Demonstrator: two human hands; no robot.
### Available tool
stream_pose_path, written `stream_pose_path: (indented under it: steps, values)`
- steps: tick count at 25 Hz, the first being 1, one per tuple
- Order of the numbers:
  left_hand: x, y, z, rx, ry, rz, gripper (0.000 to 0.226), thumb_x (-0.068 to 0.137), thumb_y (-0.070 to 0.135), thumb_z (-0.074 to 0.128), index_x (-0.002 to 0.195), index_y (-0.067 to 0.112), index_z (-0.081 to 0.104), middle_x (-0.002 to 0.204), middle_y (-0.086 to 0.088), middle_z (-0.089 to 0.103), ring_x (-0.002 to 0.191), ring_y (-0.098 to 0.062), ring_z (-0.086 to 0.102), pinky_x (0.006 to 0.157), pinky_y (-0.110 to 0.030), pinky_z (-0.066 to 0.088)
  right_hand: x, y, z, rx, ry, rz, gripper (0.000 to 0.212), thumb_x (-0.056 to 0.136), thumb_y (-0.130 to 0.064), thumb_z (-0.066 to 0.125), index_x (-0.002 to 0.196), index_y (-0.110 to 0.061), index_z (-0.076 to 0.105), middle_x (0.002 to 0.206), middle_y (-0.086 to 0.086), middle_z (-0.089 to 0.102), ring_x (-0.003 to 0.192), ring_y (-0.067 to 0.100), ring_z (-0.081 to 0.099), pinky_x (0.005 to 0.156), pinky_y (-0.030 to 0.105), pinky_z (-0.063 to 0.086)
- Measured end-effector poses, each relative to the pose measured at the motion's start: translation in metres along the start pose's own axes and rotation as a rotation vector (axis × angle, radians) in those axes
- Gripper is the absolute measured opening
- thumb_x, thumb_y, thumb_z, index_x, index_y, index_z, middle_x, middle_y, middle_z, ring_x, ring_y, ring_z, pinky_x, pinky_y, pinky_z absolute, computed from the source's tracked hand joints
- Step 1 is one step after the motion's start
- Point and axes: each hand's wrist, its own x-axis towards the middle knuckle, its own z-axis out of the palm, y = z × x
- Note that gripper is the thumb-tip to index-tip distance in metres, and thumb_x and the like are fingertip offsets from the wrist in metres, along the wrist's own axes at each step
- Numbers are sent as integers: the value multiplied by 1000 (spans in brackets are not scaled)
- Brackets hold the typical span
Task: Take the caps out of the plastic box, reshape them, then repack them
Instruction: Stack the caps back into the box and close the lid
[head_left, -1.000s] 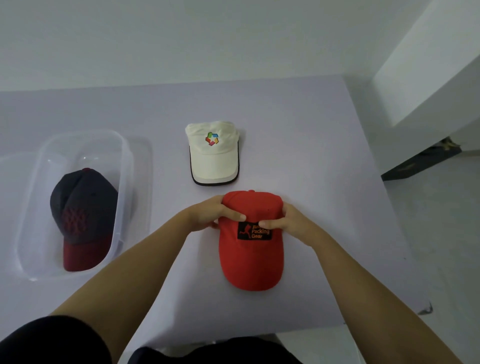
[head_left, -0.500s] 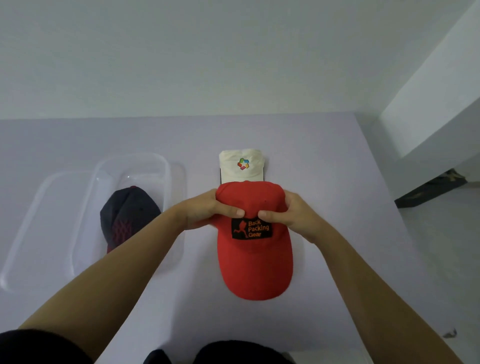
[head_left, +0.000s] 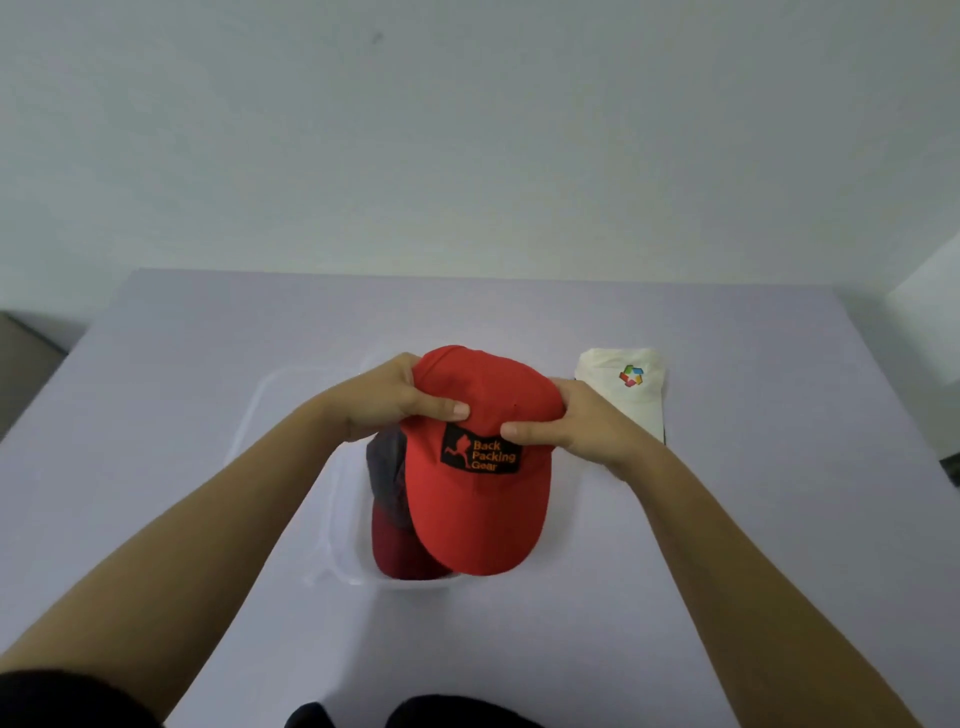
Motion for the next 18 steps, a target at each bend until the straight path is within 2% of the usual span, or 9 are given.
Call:
stream_pose_path:
  steps: [2,4,6,7,9,11,12,14,18]
  values:
    - [-13,-2,-31,7,27,39,35,70,8,77,105,6,70,103,-10,74,96,-22,70,77,-25,56,17,-11,18,52,82,-22,52,66,-46,73,111,-25,58,106,-6,70,98,8,65,88,26,49]
    - [-21,-1,-64,3,109,72,36,60,16,82,95,15,75,98,-3,76,92,-18,71,76,-24,55,35,-11,32,126,293,-4,43,80,-52,58,113,-27,48,113,-7,63,104,6,57,86,23,40]
    - [-26,2,-97,1,208,103,30,58,19,80,88,19,76,92,1,76,88,-15,71,74,-24,56,51,2,47,111,492,79,30,92,-46,47,113,-26,45,118,-7,57,112,11,53,82,23,36]
    - [-27,5,-112,12,245,125,30,58,20,79,88,19,76,91,1,76,87,-15,71,74,-23,56,57,12,56,67,522,131,25,94,-40,47,114,-24,46,117,-6,56,112,13,53,78,21,37]
    - [-25,12,-135,55,297,163,32,60,18,80,92,16,75,91,1,76,88,-17,71,75,-23,57,66,32,76,-25,442,197,30,93,-30,52,121,-22,45,124,-2,54,109,12,53,74,16,41]
    - [-20,18,-149,97,328,189,26,69,11,78,95,11,73,88,2,76,90,-19,70,79,-24,57,76,45,93,-146,282,253,58,86,-31,63,136,-18,35,142,4,43,123,15,47,93,23,43]
    - [-16,20,-153,110,336,199,22,72,9,76,94,11,73,88,3,76,90,-19,70,81,-25,57,82,47,98,-219,204,278,75,82,-34,68,143,-16,27,149,4,33,132,19,39,102,30,38]
    - [-7,22,-154,124,343,218,20,74,9,76,94,11,73,88,2,76,90,-19,70,84,-27,57,97,49,104,-303,97,335,101,74,-38,76,148,-18,11,156,5,18,140,23,27,108,36,31]
    - [12,17,-150,107,365,238,26,75,8,76,99,1,71,98,-13,73,92,-24,69,88,-34,56,126,55,101,-123,54,507,122,63,-30,85,148,-25,-2,155,8,21,139,28,30,108,41,32]
